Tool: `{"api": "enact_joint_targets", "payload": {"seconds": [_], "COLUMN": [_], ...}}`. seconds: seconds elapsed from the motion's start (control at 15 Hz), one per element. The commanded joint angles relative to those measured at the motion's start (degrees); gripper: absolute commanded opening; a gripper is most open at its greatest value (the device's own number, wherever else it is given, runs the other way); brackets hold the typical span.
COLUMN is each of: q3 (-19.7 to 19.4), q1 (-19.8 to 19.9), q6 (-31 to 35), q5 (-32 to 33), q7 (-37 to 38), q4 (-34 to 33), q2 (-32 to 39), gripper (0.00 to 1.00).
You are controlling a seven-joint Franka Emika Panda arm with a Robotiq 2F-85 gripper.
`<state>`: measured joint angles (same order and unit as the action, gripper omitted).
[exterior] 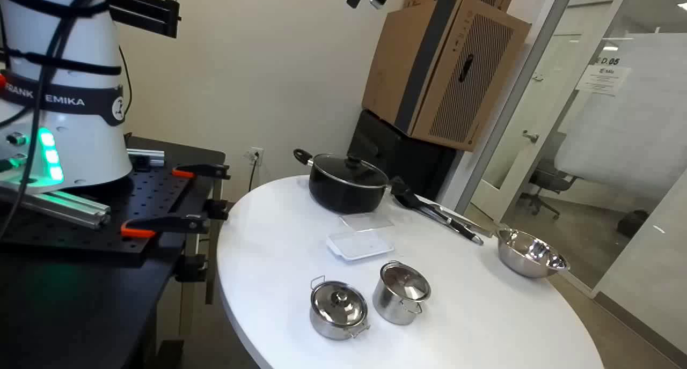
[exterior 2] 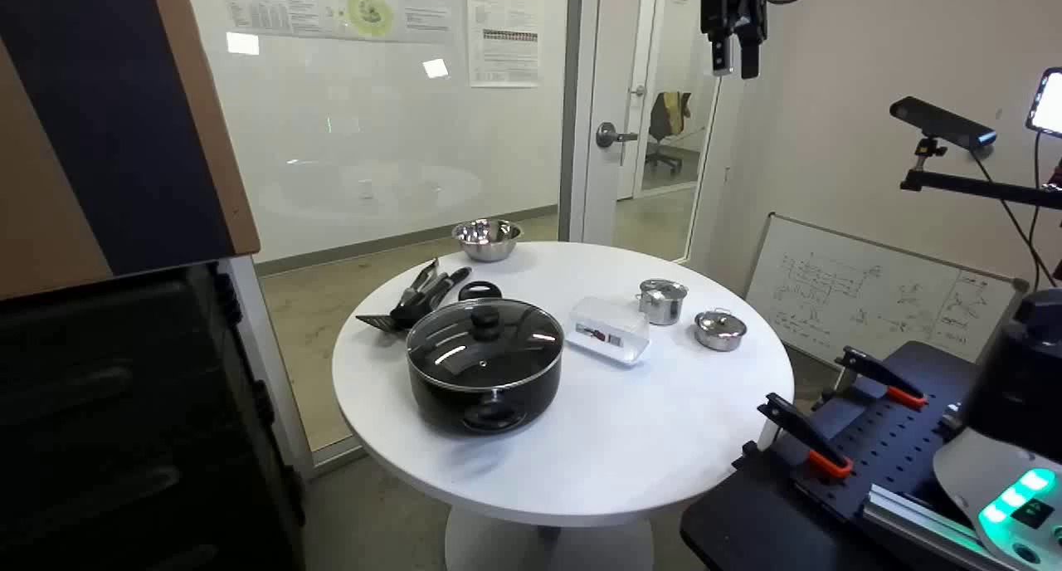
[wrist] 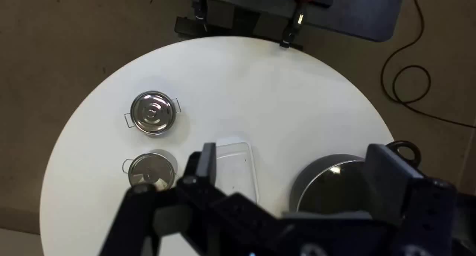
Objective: Remove the food container from the lid
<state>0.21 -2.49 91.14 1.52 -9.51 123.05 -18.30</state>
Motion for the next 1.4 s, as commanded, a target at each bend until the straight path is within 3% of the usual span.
{"api": "enact_joint_targets", "payload": {"seconds": [0.0, 0.27, 0.67, 0.93, 1.33], "q3": [0.03, -1.73, -3.29, -1.13, 0.88], "q1": [0.02, 0.79, 2.13, 1.48, 0.72], "q6": [-0.12, -2.27, -1.27, 9.57, 25.86], "q5": [-0.01, -0.47, 4.74, 10.75, 9.81], "q7": [0.01, -3.1, -14.22, -10.82, -2.04], "q4": [-0.12, -4.39, -8.42, -5.19, -1.23], "q2": [0.04, 5.55, 14.44, 18.35, 24.68], "gripper": [1.0, 1.0, 1.0, 1.0, 1.0]}}
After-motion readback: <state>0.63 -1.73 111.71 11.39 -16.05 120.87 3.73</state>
